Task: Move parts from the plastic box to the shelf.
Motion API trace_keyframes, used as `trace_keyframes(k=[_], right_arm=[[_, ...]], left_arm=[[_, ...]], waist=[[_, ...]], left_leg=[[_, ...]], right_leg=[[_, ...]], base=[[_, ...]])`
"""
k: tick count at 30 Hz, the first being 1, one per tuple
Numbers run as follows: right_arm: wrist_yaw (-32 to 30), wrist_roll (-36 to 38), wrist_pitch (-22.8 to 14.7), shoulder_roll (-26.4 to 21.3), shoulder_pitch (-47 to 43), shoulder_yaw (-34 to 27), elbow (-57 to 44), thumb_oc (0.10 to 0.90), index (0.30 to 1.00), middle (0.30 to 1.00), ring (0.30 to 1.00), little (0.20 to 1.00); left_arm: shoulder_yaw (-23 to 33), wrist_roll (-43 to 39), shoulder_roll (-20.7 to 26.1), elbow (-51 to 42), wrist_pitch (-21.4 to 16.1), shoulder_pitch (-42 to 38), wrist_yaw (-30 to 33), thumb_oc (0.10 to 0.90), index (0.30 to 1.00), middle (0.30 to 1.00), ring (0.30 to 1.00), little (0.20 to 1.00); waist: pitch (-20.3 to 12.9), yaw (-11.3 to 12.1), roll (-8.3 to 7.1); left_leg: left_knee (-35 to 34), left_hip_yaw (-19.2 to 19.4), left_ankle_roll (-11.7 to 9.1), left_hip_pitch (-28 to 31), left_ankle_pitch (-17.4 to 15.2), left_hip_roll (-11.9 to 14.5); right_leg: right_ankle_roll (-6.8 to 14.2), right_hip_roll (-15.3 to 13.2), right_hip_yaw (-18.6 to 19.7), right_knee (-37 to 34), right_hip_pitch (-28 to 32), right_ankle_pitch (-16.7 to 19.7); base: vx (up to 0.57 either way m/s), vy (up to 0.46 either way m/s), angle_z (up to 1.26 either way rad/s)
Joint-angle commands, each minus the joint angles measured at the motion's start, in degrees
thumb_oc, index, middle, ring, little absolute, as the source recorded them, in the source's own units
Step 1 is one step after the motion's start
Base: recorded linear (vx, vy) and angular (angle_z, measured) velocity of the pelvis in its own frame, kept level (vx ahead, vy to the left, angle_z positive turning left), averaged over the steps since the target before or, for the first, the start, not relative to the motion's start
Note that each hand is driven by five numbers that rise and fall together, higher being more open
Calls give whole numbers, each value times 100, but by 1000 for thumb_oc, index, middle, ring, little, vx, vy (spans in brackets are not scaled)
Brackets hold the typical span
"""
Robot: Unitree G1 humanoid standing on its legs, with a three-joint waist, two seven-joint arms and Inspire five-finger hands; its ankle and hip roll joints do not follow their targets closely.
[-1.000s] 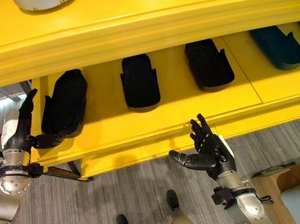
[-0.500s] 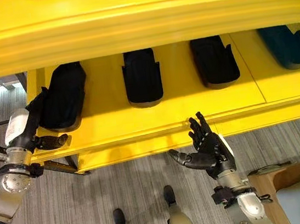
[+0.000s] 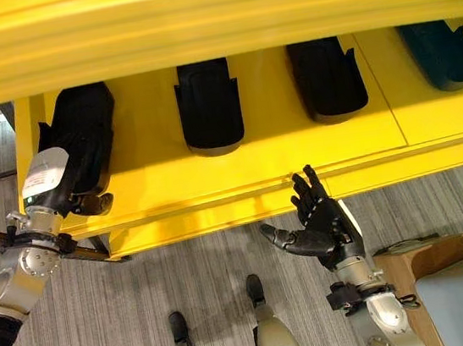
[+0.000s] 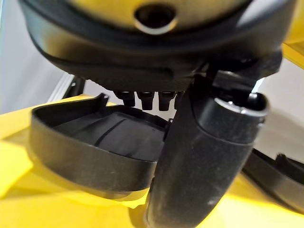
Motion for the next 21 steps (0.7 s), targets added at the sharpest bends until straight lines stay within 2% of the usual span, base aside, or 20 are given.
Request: trace_keyframes(k=[1, 4, 10, 11, 17, 20, 21], right_arm=[[43, 130, -719, -265, -147, -380, -562, 900, 1000, 1000, 1000, 1000], [23, 133, -737, -267, -161, -364, -577, 900, 1000, 1000, 1000, 1000], [23, 133, -737, -265, -160, -366, -577, 900, 1000, 1000, 1000, 1000], [12, 127, -722, -227, -142, -387, -595, 900, 1000, 1000, 1000, 1000], [23, 137, -703, -232, -129, -374, -617, 900, 1000, 1000, 1000, 1000], [24, 142, -693, -237, -134, -359, -638, 900, 1000, 1000, 1000, 1000], [21, 145, -684, -228, -149, -343, -640, 900, 1000, 1000, 1000, 1000]], left_arm=[[94, 128, 537, 105, -225, -696, 437, 900, 1000, 1000, 1000, 1000], [-71, 203, 430, 458, -163, -828, 382, 900, 1000, 1000, 1000, 1000], [-76, 203, 429, 460, -163, -833, 383, 900, 1000, 1000, 1000, 1000], [1, 151, 312, 845, -31, -742, 313, 900, 1000, 1000, 1000, 1000], [7, 67, 232, 1176, 33, -784, 308, 900, 1000, 1000, 1000, 1000], [90, -91, 131, 1272, 78, -803, 333, 900, 1000, 1000, 1000, 1000], [193, -370, -46, 1441, 97, -783, 347, 900, 1000, 1000, 1000, 1000]], waist=[[-425, -78, -104], [-349, -100, -105], [-351, -97, -105], [-272, -99, -115], [-242, -104, -127], [-214, -105, -139], [-195, -107, -154]], left_leg=[[635, -10, -49, -309, -175, 255], [669, -7, -38, -379, -180, 239], [671, -5, -38, -382, -181, 240], [708, -13, -29, -449, -183, 229], [723, -17, -24, -491, -183, 219], [750, -26, -25, -524, -184, 219], [766, -40, -20, -540, -187, 220]], right_leg=[[127, -276, -81, 322, 303, -714], [123, -274, -41, 369, 204, -713], [123, -273, -39, 371, 200, -713], [110, -275, -16, 389, 149, -711], [110, -273, -18, 404, 99, -708], [108, -270, -24, 413, 74, -704], [101, -266, -16, 417, 57, -701]], base=[[0, 0, 0], [0, 6, -1], [-1, 0, -2], [0, 0, 0], [3, 3, -1], [0, 0, 0], [0, 0, 0]])
